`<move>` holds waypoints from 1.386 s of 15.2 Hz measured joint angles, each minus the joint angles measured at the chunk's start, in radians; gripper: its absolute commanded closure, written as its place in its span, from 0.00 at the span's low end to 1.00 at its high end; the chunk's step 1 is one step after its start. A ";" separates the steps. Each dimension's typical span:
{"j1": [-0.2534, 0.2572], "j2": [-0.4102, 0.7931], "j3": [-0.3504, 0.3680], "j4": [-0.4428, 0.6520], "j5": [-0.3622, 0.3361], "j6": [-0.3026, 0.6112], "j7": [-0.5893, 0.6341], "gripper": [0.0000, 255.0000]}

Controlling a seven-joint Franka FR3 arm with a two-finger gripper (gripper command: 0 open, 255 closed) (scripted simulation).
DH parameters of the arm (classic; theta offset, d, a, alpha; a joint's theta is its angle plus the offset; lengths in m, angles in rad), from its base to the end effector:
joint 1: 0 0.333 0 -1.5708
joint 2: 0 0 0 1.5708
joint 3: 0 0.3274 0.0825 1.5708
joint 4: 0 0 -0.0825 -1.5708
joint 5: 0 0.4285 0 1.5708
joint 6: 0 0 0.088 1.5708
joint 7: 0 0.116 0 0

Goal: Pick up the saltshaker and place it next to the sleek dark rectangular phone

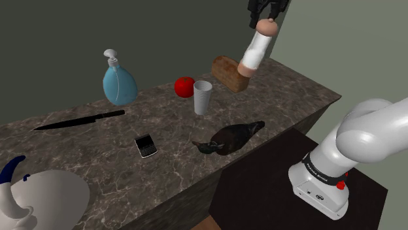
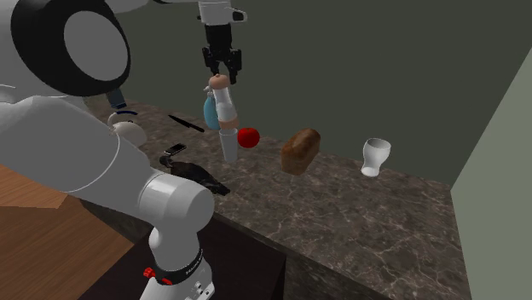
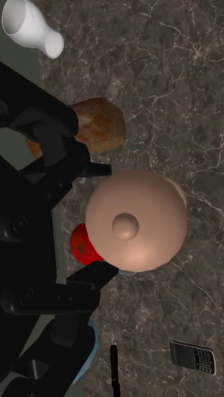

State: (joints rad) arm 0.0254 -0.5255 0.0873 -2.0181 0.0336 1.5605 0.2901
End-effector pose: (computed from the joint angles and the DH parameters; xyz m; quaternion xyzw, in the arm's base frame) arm 0.4201 0.0610 0.6624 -0.9951 0.0929 -0.0334 0.0014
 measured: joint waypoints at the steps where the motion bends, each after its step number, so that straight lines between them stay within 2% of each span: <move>1: 0.005 0.019 0.017 0.018 0.005 0.001 0.021 1.00; 6: 0.036 0.086 0.116 0.079 0.032 0.012 0.146 1.00; 12: 0.066 0.236 0.230 0.231 0.026 0.011 0.296 1.00; 16: 0.092 0.341 0.305 0.332 0.001 0.012 0.402 1.00; 21: 0.140 0.517 0.390 0.520 -0.072 -0.019 0.536 1.00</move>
State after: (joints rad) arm 0.1657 -0.0085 0.4772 -1.4984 -0.0386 1.5419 0.8264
